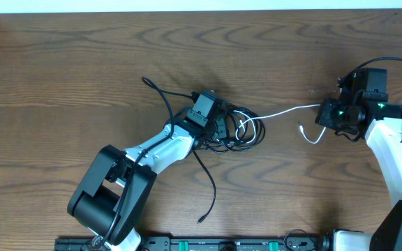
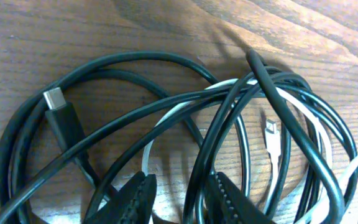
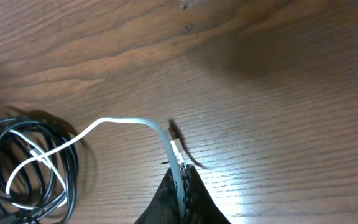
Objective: Untangle cables
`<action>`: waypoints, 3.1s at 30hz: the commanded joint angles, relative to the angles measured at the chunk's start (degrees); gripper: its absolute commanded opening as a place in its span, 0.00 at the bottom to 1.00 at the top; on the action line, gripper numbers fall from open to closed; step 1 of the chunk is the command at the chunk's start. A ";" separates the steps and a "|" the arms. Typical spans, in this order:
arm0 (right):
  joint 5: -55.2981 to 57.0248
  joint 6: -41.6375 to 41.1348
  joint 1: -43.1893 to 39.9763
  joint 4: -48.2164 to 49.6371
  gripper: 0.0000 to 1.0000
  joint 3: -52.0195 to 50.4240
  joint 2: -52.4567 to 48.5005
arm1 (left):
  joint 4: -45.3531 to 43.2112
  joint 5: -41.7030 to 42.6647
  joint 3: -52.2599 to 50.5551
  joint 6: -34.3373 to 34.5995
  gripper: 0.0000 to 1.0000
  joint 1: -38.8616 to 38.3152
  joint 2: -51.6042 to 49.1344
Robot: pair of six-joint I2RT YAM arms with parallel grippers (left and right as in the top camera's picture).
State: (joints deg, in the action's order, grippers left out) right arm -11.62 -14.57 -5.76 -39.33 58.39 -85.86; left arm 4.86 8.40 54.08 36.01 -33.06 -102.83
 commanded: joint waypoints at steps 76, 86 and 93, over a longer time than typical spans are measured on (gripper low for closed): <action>14.29 -11.37 -7.76 9.31 0.01 0.70 -0.52 | 34.75 -11.04 -0.68 -8.39 0.07 21.03 17.75; -2.49 -9.97 -7.63 6.08 0.11 0.70 -0.52 | 26.25 6.62 -0.68 -21.40 0.07 15.87 9.70; -4.02 -6.23 -5.73 2.38 0.48 0.70 -0.52 | 24.28 6.29 -0.68 -25.51 0.08 10.99 9.68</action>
State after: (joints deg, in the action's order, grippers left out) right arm -13.41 -23.70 -12.60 -36.25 58.41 -85.86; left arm 29.63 13.39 53.17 14.26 -20.67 -92.92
